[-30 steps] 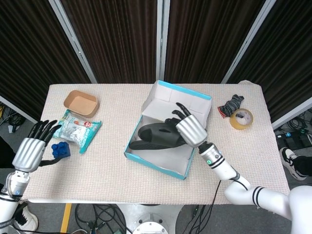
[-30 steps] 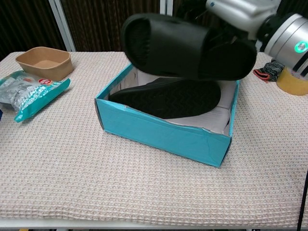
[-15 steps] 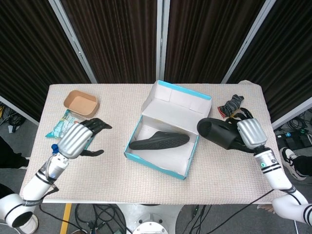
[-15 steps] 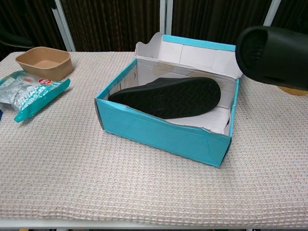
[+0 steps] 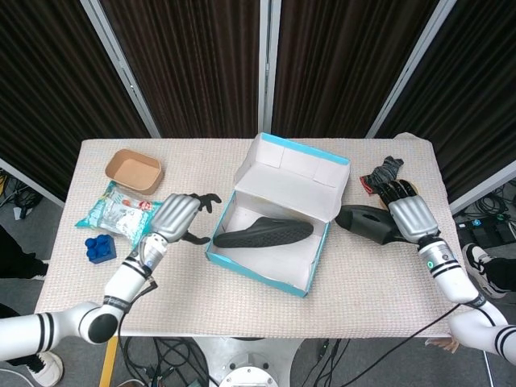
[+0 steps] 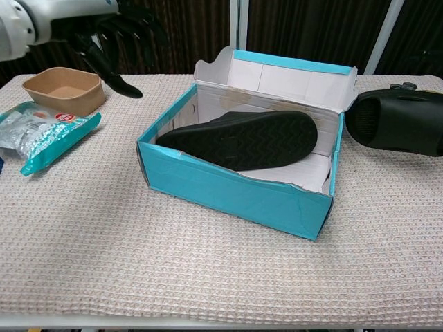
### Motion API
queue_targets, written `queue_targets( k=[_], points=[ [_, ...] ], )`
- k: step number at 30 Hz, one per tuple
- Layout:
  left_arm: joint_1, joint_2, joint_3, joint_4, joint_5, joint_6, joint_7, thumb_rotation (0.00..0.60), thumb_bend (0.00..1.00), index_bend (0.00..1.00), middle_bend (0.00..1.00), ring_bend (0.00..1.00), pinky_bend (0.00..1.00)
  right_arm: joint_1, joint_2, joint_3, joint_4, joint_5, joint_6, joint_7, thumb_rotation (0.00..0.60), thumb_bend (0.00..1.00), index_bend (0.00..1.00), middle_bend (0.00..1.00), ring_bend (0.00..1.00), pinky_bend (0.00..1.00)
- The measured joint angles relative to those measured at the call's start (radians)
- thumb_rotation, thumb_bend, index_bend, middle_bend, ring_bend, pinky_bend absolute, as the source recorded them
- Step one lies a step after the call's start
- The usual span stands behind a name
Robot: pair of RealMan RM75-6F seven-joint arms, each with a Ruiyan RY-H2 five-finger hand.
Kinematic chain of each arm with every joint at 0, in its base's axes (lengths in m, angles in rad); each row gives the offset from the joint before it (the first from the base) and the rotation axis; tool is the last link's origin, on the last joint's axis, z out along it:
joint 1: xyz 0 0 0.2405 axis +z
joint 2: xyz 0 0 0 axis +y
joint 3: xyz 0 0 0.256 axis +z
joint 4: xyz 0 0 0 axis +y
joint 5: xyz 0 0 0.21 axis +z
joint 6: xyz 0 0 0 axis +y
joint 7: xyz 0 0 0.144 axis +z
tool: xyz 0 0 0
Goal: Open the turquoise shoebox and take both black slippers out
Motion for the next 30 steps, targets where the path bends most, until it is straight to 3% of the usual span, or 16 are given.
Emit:
queue_targets(
  k=[5, 8, 19, 30],
  points=[
    [-0.079, -0.096, 0.003, 0.023, -0.193, 0.023, 0.128, 0.6, 0.1, 0.25, 0.41, 0.42, 0.5, 0.012, 0.057, 0.046, -0.089, 0.044, 0.002, -0.062, 0.6, 0.11, 0.0, 0.0, 0.0, 0.0],
    [-0.118, -0.141, 0.007, 0.028, -0.251, 0.047, 0.169, 0.6, 0.09, 0.23, 0.41, 0.42, 0.5, 0.012, 0.084, 0.076, -0.122, 0.068, 0.025, -0.071, 0.6, 0.11, 0.0, 0.0, 0.0, 0.0],
    [-0.208, -0.247, 0.004, 0.06, -0.345, 0.12, 0.26, 0.6, 0.09, 0.2, 0.4, 0.42, 0.5, -0.007, 0.121, 0.088, -0.176, 0.082, 0.053, -0.081, 0.6, 0.1, 0.0, 0.0, 0.0, 0.0],
    [-0.278, -0.363, 0.014, 0.188, -0.456, 0.193, 0.383, 0.6, 0.09, 0.2, 0.4, 0.42, 0.51, -0.026, 0.118, 0.077, -0.175, 0.066, 0.071, -0.072, 0.6, 0.1, 0.0, 0.0, 0.0, 0.0]
  ],
)
